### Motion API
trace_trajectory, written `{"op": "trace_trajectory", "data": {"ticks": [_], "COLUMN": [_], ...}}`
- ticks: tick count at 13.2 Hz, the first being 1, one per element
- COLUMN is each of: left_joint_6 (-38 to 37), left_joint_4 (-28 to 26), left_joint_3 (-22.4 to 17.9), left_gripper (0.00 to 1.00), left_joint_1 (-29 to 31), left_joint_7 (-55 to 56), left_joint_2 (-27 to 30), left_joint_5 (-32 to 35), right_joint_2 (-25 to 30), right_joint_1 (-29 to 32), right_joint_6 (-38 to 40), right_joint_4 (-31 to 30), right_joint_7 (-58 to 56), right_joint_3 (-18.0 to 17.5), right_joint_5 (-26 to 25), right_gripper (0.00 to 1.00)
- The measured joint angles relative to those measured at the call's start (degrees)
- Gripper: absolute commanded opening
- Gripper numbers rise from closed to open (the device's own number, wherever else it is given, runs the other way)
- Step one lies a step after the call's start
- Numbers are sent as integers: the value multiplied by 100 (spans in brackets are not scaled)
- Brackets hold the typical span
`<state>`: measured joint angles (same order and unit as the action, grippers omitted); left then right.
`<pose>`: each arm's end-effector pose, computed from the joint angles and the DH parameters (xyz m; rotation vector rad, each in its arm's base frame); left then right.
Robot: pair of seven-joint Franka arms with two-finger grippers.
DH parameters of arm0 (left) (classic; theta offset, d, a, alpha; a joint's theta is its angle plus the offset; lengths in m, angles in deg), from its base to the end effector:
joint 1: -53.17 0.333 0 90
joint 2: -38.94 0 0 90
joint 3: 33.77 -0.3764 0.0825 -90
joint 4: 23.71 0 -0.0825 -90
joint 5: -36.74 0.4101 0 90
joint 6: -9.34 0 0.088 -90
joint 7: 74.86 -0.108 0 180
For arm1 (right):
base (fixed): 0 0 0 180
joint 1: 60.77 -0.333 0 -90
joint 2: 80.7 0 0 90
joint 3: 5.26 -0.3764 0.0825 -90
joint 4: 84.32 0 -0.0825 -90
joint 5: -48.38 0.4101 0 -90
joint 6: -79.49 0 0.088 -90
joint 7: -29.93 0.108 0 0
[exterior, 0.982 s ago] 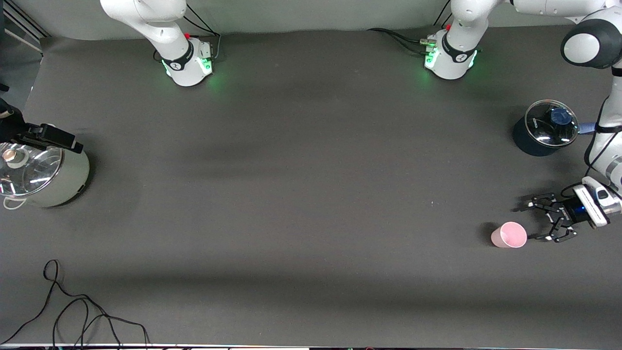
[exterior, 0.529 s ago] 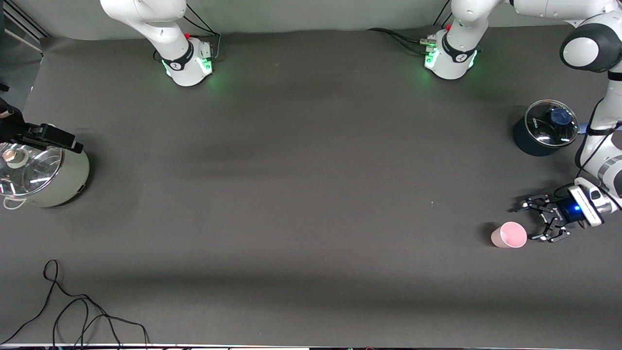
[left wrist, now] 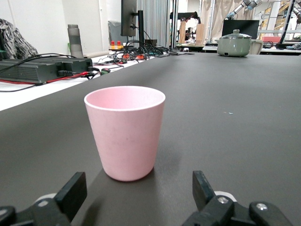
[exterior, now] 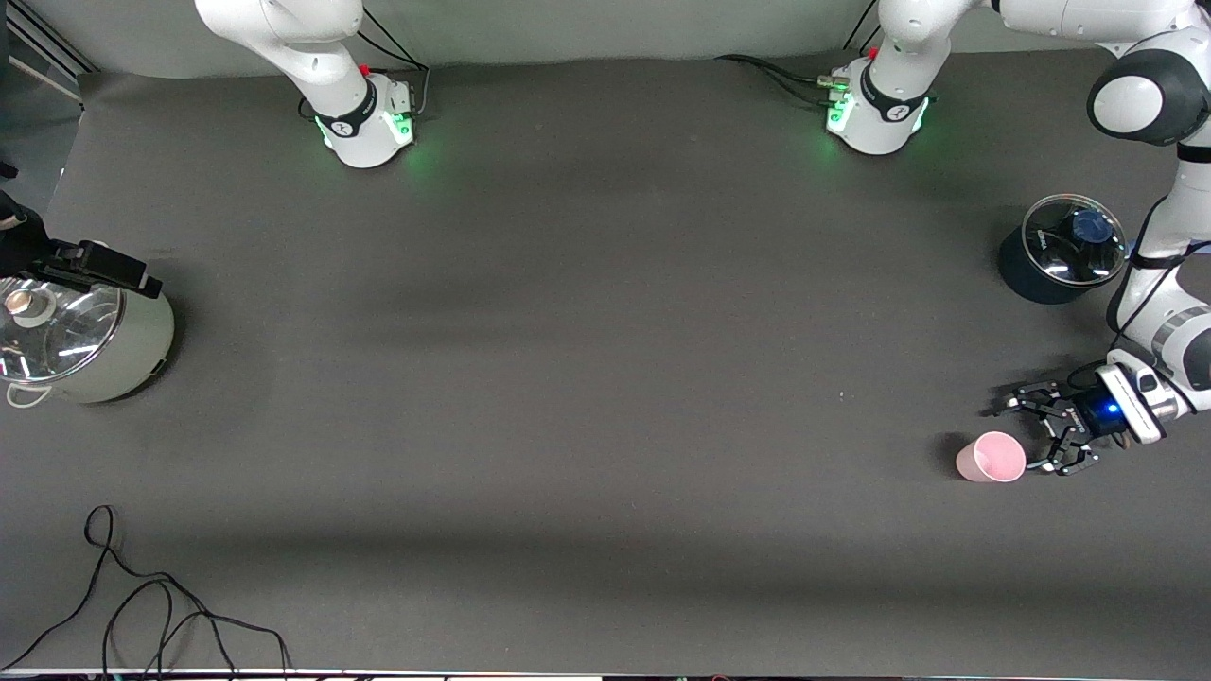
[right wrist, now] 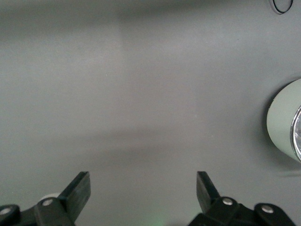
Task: Transfer pink cup from left to right arm
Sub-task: 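Move the open left gripper down beside the pink cup, then close the left gripper around the pink cup's side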
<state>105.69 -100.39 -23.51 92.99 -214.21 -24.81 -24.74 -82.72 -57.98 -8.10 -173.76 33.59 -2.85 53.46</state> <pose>0.6686 0.3154 0.0775 1.6390 -1.2008 1.2784 0.5868 -0.0430 0.6650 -3.0428 0.2346 0.1013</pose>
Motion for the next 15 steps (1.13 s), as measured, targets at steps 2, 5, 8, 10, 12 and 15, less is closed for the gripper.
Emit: {"op": "trace_trajectory", "data": {"ticks": [2,5,8,10,12,15], "left_joint_6": [5,153,272,277,335,446], "left_joint_4": [0,-1,-3,-4,-4,-5], "left_joint_3": [19,27,29,31,31,31], "left_gripper": [100,100,100,100,100,100], "left_joint_1": [-43,-170,-245,-305,-377,-449], "left_joint_7": [-25,-161,-242,-249,-251,-255], "left_joint_2": [-15,-60,-117,-119,-120,-120], "left_joint_5": [-65,-195,-242,-306,-370,-410], "right_joint_2": [0,0,0,0,0,0], "right_joint_1": [0,0,0,0,0,0], "right_joint_6": [0,0,0,0,0,1], "right_joint_4": [0,0,0,0,0,0], "right_joint_7": [-1,-3,-5,-5,-6,-6], "right_joint_3": [0,0,0,0,0,0], "right_joint_5": [0,0,0,0,0,0], "right_gripper": [100,100,100,100,100,100]}}
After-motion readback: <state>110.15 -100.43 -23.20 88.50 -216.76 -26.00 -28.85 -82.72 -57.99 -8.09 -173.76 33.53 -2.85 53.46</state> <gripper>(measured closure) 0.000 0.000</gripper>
